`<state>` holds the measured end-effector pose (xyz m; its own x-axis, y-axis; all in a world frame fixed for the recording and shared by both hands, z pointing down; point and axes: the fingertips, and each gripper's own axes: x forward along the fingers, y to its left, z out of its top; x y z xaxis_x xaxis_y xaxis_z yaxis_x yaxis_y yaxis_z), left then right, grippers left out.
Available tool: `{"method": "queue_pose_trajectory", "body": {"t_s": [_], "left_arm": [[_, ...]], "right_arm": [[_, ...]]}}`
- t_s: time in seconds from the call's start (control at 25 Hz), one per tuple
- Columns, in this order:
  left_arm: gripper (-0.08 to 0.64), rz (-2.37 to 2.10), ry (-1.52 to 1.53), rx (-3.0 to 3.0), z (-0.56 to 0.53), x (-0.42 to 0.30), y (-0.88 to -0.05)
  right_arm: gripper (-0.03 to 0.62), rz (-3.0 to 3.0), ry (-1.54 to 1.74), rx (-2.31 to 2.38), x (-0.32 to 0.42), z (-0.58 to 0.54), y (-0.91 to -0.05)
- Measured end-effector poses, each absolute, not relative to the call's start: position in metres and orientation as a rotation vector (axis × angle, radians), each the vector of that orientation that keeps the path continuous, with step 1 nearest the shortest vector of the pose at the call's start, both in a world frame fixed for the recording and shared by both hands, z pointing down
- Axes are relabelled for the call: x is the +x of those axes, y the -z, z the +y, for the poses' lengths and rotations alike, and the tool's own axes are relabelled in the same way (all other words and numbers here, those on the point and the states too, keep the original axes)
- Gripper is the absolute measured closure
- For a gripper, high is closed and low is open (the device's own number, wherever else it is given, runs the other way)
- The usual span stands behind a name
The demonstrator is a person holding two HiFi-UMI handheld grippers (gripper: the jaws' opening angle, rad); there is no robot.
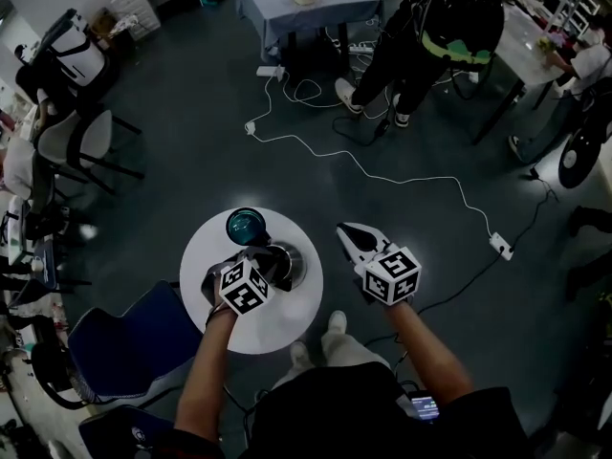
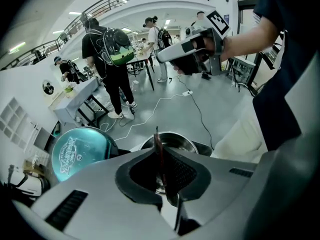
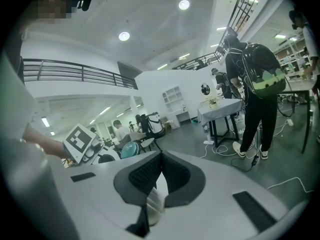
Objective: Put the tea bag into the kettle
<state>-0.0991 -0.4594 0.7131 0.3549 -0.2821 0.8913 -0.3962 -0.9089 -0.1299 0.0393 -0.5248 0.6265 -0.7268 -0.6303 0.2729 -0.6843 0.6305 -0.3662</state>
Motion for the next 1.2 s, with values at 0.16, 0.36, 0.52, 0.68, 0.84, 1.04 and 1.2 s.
{"method": "queue_pose_trajectory", "body": {"t_s": [0.16, 0.36, 0.52, 0.68, 0.84, 1.04, 1.2], "left_arm": [[0.520, -0.614, -1.628, 2.478, -0.465, -0.087, -0.727], [0.520, -0.594, -1.660, 2.483, -0.462, -0.091, -0.729], [0.520, -0.566, -1.747, 2.485, -0.459, -0.089, -0.731], [0.520, -0.529, -1.810, 2.481, -0.458, -0.083, -0.736], [0.520, -0.516, -1.813, 2.486, -0.459, -0.081, -0.740], [0.520, -0.480, -1.840, 2.484, -0.462, -0.078, -0.750], [0.520, -0.448, -1.883, 2.477, -0.465, -0.078, -0.750]], "right_arm": [[0.577, -2.718, -0.713, 1.118, 0.053, -0.529, -0.638], [0.577, -2.712, -0.729, 1.126, 0.047, -0.526, -0.639], [0.577, -2.706, -0.737, 1.127, 0.045, -0.522, -0.639], [0.577, -2.699, -0.748, 1.123, 0.047, -0.520, -0.643], [0.577, -2.695, -0.758, 1.122, 0.045, -0.519, -0.646], [0.577, -2.687, -0.771, 1.128, 0.049, -0.519, -0.657], [0.577, -2.676, -0.780, 1.134, 0.050, -0.518, -0.658]]}}
